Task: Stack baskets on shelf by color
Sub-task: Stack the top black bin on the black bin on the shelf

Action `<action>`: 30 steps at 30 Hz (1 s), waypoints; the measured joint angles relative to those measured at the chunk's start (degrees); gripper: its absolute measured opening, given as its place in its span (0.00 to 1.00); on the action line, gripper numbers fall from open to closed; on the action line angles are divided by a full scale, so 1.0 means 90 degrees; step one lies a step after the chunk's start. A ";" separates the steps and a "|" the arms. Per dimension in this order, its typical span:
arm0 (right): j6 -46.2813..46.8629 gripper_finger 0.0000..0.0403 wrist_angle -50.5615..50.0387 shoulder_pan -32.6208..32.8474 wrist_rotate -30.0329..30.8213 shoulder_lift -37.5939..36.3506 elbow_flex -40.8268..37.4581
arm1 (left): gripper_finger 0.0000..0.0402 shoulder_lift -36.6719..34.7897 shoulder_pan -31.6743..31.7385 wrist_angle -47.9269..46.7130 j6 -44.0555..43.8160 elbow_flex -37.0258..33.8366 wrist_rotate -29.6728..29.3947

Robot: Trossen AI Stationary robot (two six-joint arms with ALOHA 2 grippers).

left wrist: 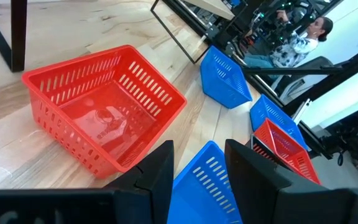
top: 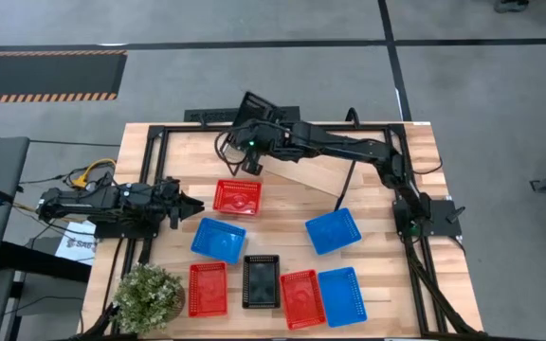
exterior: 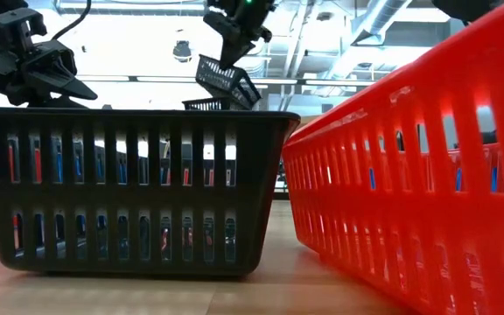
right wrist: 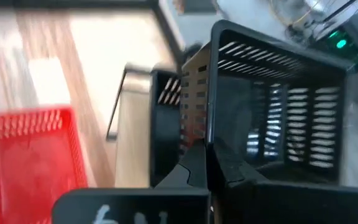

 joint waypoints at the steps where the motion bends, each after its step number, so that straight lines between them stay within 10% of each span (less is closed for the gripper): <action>1: -0.0012 0.01 -0.0059 -0.0006 -0.0004 0.0005 -0.0008 | 0.32 0.0000 0.0000 0.0000 -0.0007 0.0000 -0.0001; 30: 0.0009 0.13 -0.0091 -0.0134 -0.0036 0.0042 -0.0001 | 0.32 -0.0001 0.0000 0.0002 -0.0050 0.0000 -0.0004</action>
